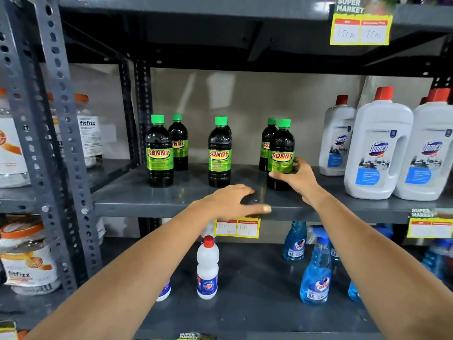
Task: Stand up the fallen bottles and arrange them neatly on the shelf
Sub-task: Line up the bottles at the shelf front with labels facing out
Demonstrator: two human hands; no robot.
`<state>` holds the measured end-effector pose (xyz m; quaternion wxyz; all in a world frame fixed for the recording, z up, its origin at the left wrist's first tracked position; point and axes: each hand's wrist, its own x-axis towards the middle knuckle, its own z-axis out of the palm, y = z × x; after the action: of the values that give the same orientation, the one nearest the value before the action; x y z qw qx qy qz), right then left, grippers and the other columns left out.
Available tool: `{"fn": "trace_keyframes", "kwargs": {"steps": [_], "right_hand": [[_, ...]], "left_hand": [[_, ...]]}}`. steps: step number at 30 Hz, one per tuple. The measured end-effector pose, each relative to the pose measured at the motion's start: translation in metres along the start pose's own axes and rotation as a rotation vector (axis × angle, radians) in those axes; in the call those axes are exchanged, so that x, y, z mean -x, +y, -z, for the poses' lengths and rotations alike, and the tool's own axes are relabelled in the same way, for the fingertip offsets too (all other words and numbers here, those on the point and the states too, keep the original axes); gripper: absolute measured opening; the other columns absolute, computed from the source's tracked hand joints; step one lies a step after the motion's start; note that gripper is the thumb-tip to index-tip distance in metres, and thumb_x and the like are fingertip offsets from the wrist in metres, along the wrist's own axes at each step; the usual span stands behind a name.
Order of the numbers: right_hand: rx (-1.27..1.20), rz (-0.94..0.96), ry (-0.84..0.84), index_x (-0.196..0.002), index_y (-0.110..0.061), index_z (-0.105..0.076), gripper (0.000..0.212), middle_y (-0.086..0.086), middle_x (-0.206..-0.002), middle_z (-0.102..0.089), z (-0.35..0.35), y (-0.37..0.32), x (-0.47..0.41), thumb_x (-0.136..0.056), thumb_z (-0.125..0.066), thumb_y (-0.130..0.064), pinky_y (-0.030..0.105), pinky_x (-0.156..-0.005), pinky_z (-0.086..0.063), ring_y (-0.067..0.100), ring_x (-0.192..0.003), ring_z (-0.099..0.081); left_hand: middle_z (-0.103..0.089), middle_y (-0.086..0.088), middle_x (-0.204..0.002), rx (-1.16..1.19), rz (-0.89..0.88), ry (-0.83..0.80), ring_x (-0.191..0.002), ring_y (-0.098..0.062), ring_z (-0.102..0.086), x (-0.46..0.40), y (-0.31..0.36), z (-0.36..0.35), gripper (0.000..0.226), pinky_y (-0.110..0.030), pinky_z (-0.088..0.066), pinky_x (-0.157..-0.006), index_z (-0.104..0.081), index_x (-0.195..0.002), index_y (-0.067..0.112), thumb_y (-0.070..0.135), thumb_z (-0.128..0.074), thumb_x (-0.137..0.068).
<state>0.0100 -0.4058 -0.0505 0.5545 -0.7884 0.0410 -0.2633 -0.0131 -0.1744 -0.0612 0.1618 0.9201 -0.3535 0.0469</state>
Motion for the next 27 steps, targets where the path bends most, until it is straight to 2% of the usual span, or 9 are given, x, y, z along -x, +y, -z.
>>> {"fn": "trace_keyframes", "kwargs": {"steps": [3,6,7,9,11,13,16,18,27], "right_hand": [[0.036,0.002,0.002,-0.132,-0.014,-0.051,0.087,0.007,-0.124,-0.065,0.001,-0.001,0.001,-0.057,-0.092,-0.030,0.036,-0.096,-0.049,0.021,-0.109,-0.062],[0.076,0.004,0.010,-0.131,-0.016,-0.052,0.082,0.006,-0.125,-0.064,0.002,-0.003,0.004,-0.060,-0.091,-0.032,0.036,-0.096,-0.049,0.021,-0.111,-0.061],[0.086,0.003,0.012,-0.131,-0.017,-0.052,0.082,0.005,-0.126,-0.064,0.002,-0.003,0.004,-0.061,-0.091,-0.032,0.036,-0.096,-0.048,0.021,-0.112,-0.061],[0.099,0.000,0.013,-0.133,-0.017,-0.051,0.082,0.005,-0.127,-0.064,0.001,-0.004,0.004,-0.062,-0.090,-0.033,0.035,-0.097,-0.048,0.022,-0.114,-0.060],[0.104,-0.006,0.012,-0.133,-0.016,-0.050,0.082,0.005,-0.128,-0.063,0.001,-0.003,0.005,-0.063,-0.089,-0.033,0.035,-0.097,-0.047,0.022,-0.116,-0.059],[0.106,-0.013,0.011,-0.133,-0.017,-0.051,0.081,0.005,-0.128,-0.064,0.001,-0.002,0.004,-0.064,-0.089,-0.034,0.035,-0.097,-0.047,0.021,-0.115,-0.059],[0.108,-0.020,0.013,-0.134,-0.017,-0.050,0.083,0.004,-0.128,-0.064,0.000,-0.001,0.004,-0.063,-0.089,-0.036,0.035,-0.097,-0.048,0.021,-0.115,-0.060],[0.117,-0.027,0.017,-0.135,-0.018,-0.050,0.084,0.004,-0.129,-0.064,0.001,-0.001,0.005,-0.063,-0.089,-0.037,0.038,-0.099,-0.048,0.021,-0.117,-0.059],[0.143,-0.001,0.050,-0.134,-0.020,-0.048,0.084,0.002,-0.130,-0.063,0.009,-0.005,0.032,-0.063,-0.087,-0.043,0.041,-0.101,-0.047,0.021,-0.117,-0.058]], "left_hand": [[-0.068,-0.007,-0.112,0.402,0.095,0.209,-0.106,-0.022,-0.062,-0.002,-0.006,0.005,0.067,-0.033,-0.048,-0.091,-0.062,-0.119,0.016,0.071,-0.038,-0.089],[-0.062,-0.002,-0.085,0.568,0.273,0.593,-0.083,-0.022,-0.062,-0.004,-0.015,0.006,0.021,-0.016,-0.044,-0.065,-0.056,-0.099,0.008,0.026,-0.064,-0.093],[-0.058,-0.002,-0.086,0.605,0.357,0.741,-0.084,-0.023,-0.060,-0.004,-0.018,0.007,0.026,-0.016,-0.043,-0.063,-0.052,-0.100,0.007,0.017,-0.072,-0.087],[-0.053,-0.009,-0.108,0.664,0.504,0.919,-0.103,-0.029,-0.056,-0.009,-0.027,0.011,0.056,-0.028,-0.047,-0.080,-0.046,-0.109,0.006,0.015,-0.086,-0.071],[-0.041,-0.015,-0.135,0.673,0.597,0.800,-0.125,-0.033,-0.043,-0.018,-0.034,0.016,0.091,-0.044,-0.042,-0.100,-0.038,-0.130,0.005,0.025,-0.093,-0.061],[-0.033,-0.016,-0.149,0.670,0.603,0.646,-0.138,-0.033,-0.034,-0.029,-0.037,0.019,0.109,-0.044,-0.035,-0.109,-0.028,-0.144,0.005,0.028,-0.094,-0.060],[-0.056,-0.013,-0.133,0.678,0.557,0.602,-0.124,-0.028,-0.052,-0.037,-0.041,0.019,0.080,-0.034,-0.043,-0.096,-0.049,-0.128,0.008,0.024,-0.093,-0.063],[-0.062,-0.012,-0.124,0.634,0.547,0.605,-0.115,-0.028,-0.057,-0.036,-0.042,0.017,0.067,-0.034,-0.045,-0.093,-0.055,-0.119,0.008,0.023,-0.092,-0.065],[-0.067,-0.009,-0.117,0.488,0.442,0.638,-0.111,-0.026,-0.061,-0.009,-0.033,0.010,0.070,-0.036,-0.048,-0.092,-0.060,-0.117,0.010,0.036,-0.092,-0.061]]}}
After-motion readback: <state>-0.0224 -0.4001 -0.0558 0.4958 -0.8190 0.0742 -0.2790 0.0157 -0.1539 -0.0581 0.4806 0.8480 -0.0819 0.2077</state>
